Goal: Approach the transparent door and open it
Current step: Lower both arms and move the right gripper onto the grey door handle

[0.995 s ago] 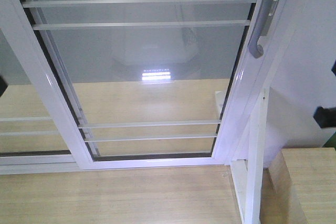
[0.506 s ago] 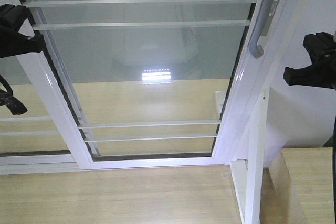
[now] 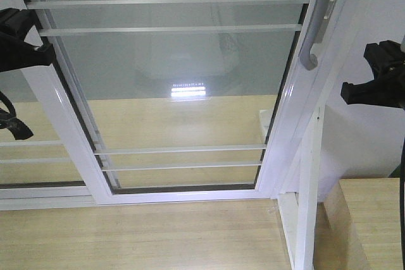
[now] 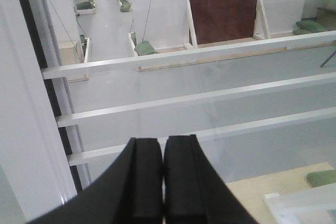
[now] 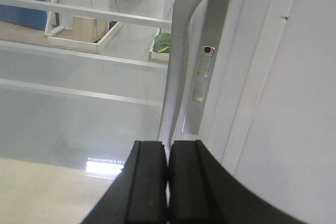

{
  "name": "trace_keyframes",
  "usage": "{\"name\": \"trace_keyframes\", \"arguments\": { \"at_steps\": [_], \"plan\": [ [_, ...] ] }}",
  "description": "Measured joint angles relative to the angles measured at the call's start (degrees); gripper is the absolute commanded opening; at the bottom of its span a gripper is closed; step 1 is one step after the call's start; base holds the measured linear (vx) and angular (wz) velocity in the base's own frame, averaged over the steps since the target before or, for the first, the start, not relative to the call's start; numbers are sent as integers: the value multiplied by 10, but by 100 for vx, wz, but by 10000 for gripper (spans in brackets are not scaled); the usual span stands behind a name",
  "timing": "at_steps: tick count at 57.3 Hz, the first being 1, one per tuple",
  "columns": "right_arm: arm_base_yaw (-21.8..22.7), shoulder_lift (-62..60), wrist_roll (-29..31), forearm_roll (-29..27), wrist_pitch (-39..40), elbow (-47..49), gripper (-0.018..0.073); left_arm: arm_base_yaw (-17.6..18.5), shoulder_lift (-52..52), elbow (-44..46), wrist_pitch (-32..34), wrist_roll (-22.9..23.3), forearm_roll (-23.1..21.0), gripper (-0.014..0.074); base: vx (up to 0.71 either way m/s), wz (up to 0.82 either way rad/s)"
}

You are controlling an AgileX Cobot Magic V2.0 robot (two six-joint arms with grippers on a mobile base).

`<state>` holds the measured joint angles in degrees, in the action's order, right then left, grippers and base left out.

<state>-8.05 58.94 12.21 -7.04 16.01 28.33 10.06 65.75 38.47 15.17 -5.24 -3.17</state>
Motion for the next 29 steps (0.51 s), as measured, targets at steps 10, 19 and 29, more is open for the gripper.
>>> {"name": "trace_keyframes", "arguments": {
  "at_steps": [10,19,29],
  "plan": [
    [0,0,0,0,1,0,462,0,0,0,0,0,0,421,0,0],
    [0,11,0,0,34,0,491,0,6,0,0,0,0,436,0,0],
    [0,57,0,0,102,0,491,0,25,0,2,0,0,436,0,0]
  ]
}}
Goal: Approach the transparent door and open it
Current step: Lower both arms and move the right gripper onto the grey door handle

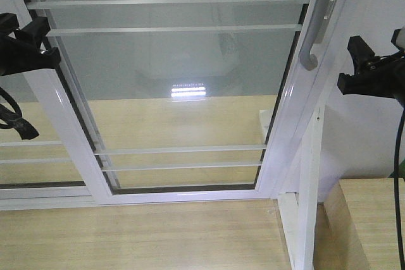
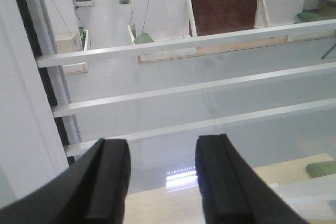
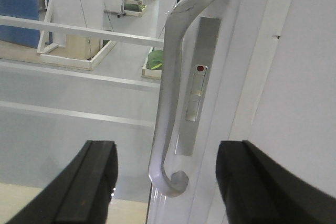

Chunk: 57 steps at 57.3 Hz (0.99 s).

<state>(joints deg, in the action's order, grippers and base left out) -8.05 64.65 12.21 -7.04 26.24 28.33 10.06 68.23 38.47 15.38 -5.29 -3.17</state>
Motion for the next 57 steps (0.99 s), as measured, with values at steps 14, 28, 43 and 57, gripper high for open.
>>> {"name": "trace_keyframes", "arguments": {
  "at_steps": [14,28,43,57],
  "plan": [
    [0,100,-4,0,147,0,491,0,18,0,5,0,0,436,0,0],
    [0,235,-41,0,235,45,491,0,21,0,12,0,0,436,0,0],
    [0,375,-45,2,260,148,491,0,21,0,14,0,0,436,0,0],
    [0,466,-45,3,262,245,491,0,21,0,14,0,0,435,0,0]
  ]
}}
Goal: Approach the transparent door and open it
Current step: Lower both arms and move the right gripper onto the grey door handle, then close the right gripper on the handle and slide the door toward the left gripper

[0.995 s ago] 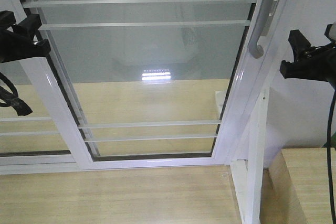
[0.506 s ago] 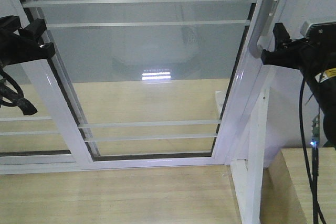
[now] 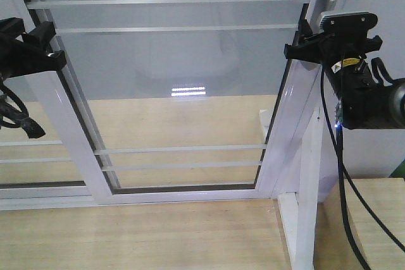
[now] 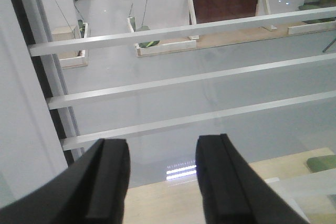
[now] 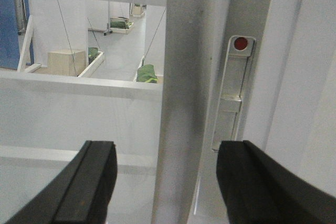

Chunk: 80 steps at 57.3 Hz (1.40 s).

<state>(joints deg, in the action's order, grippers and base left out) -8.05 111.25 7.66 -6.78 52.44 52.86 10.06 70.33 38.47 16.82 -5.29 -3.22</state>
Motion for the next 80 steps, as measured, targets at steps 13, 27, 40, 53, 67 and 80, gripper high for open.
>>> {"name": "trace_keyframes", "arguments": {
  "at_steps": [13,27,40,53,67,80],
  "plan": [
    [0,54,-1,-1,0,69,491,0,0,0,0,0,0,433,0,0],
    [0,71,-1,-3,-1,97,468,0,0,0,1,0,0,433,0,0],
    [1,71,-1,-8,-1,97,298,0,0,0,1,0,0,433,0,0],
    [3,71,-4,-14,-1,97,211,0,0,0,1,0,0,433,0,0],
    [3,71,-8,-11,-1,98,296,0,0,0,1,0,0,433,0,0],
    [5,71,-33,12,-3,98,295,0,0,0,1,0,0,433,0,0]
  ]
}}
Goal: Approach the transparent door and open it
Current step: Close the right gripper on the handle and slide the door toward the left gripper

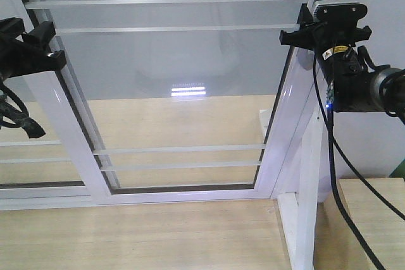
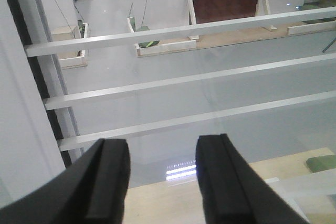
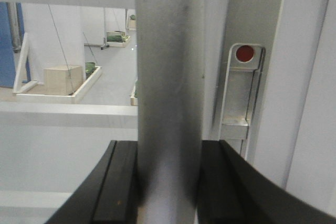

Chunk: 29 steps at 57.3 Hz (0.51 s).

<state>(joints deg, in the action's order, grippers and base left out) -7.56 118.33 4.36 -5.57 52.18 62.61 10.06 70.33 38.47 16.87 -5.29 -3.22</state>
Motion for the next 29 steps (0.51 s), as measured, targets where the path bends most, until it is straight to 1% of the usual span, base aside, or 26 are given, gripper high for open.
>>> {"name": "trace_keyframes", "arguments": {
  "at_steps": [13,29],
  "plan": [
    [7,0,-61,62,-2,0,295,0,0,0,0,0,0,433,0,0],
    [7,0,-98,122,-2,0,295,0,0,0,0,0,0,433,0,0]
  ]
}}
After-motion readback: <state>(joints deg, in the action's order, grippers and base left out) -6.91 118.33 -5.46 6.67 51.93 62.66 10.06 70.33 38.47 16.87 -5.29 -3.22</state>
